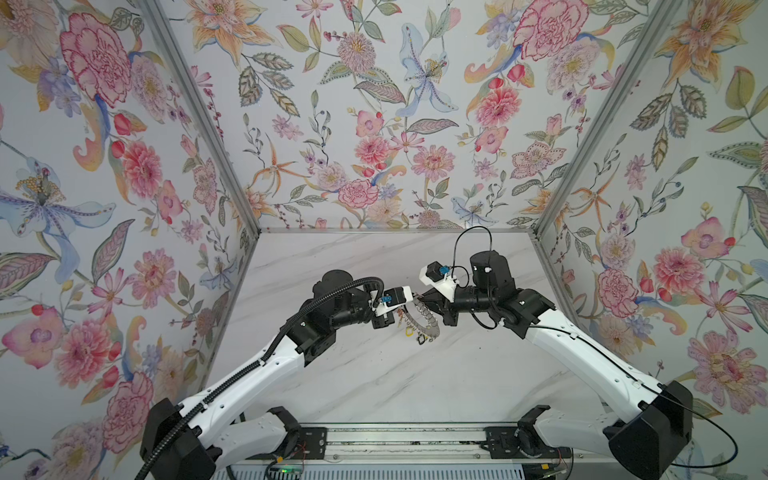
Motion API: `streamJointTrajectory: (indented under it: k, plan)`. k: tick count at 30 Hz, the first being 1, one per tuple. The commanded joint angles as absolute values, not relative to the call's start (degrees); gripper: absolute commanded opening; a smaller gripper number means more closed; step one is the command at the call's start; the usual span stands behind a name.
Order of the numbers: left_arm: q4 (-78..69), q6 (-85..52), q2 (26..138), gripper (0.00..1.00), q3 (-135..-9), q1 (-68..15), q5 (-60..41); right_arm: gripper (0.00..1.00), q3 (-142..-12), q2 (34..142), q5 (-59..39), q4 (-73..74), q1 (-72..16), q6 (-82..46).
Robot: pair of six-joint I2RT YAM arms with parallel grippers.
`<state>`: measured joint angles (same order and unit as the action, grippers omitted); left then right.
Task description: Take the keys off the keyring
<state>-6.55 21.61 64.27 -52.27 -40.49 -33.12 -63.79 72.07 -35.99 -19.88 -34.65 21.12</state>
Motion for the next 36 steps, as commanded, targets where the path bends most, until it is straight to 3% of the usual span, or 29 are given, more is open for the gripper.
streamJointTrajectory:
  k: [1,17,36]
  plan:
    - [-17.7,18.6,61.4,0.00,-52.3,-39.8,-35.7,0.00,-64.6,72.8,-31.4,-23.4,-34.8,21.9]
    - [-24.5,12.2,62.1,0.00,-44.8,-38.8,-32.7,0.00,-59.3,59.9,-29.3,-14.9,-34.9,20.6]
    - [-7.7,12.2,66.4,0.37,-53.8,-38.8,-39.0,0.00,-63.1,61.6,-20.3,-19.5,-39.8,24.1]
